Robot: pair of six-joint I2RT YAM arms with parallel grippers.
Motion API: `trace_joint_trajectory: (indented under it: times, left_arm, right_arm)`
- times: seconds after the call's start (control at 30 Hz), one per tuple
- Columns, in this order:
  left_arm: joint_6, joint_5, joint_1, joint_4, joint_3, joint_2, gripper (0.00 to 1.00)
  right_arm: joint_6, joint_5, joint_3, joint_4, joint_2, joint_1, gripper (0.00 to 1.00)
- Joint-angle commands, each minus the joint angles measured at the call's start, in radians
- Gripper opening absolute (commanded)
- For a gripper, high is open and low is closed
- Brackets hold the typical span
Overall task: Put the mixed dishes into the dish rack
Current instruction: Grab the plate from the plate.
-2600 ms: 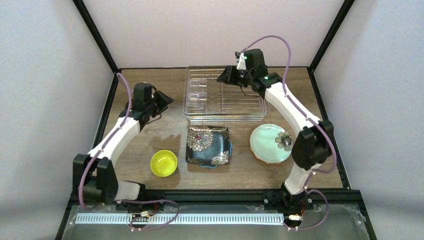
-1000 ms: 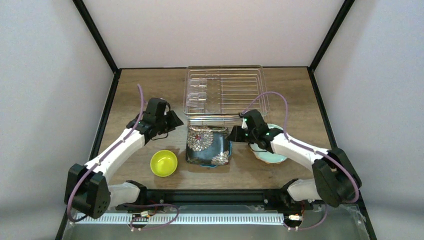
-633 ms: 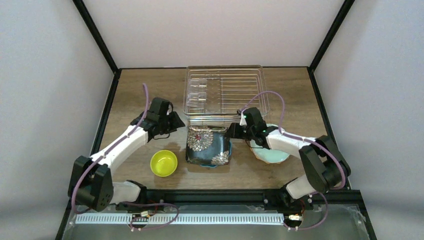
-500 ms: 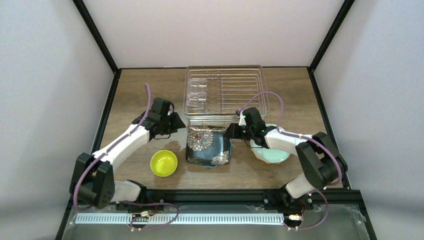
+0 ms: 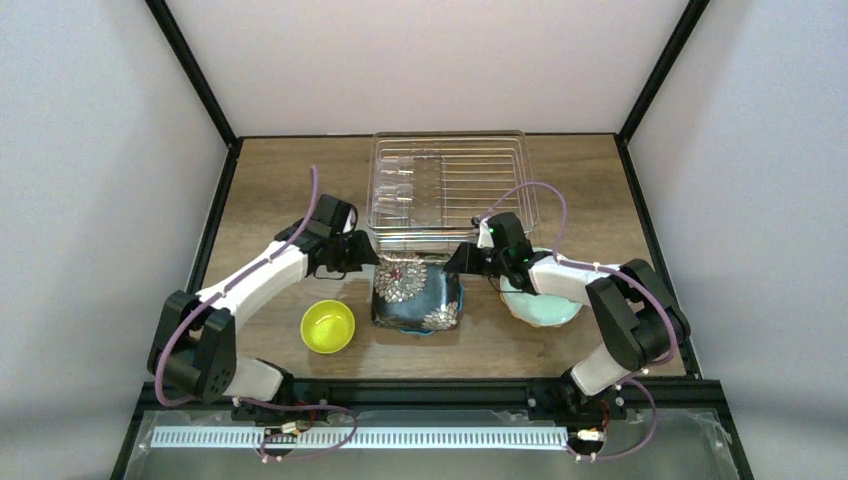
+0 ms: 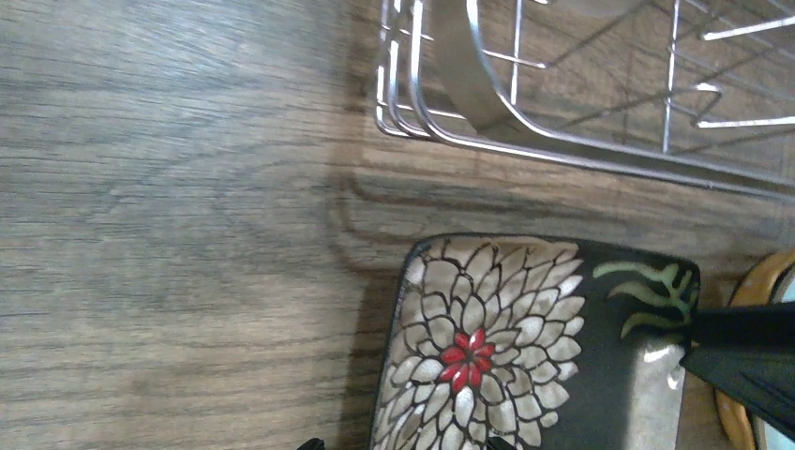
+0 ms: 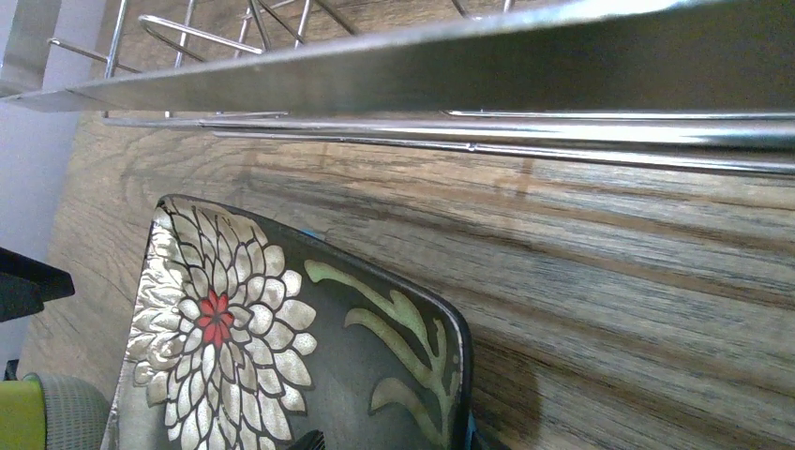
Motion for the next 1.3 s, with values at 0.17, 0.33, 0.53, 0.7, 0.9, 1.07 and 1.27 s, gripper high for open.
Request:
trace_joint_trajectory:
  times: [0.17,0.33,0.53,0.7,0.9,1.07,1.27]
  left_arm:
    - [0.081,0.051,-0.064,-0.075,0.074,0.081,1.0]
    - [0.091,0.048,-0.087,-0.095,0.072,0.105,1.0]
    - [0.091,0.047,-0.101,-0.099,0.062,0.118,1.0]
    - [0.089,0.063,-0.111,-0.086,0.046,0.127,1.0]
    - [0.097,0.053,-0.115,-0.106,0.034,0.134,1.0]
    - [0.096,-0.014,-0.113,-0.137,0.062,0.102,1.0]
    - [0.08,-0.108,-0.115,-0.173,0.101,0.07,1.0]
  right_arm:
    - [-0.016,-0.019,0.0,0.045,0.03,-0.012,0.9]
    - [-0.017,-0.019,-0.009,0.056,0.033,-0.013,0.9]
    - [-0.012,-0.027,-0.026,0.076,0.04,-0.015,0.9]
    - [-0.009,-0.044,-0.035,0.092,0.055,-0.015,0.89]
    - [-0.007,-0.056,-0.048,0.108,0.061,-0.016,0.89]
    - [-0.005,-0.059,-0.052,0.116,0.061,-0.016,0.89]
    - [-0.012,-0.055,-0.043,0.106,0.06,-0.015,0.89]
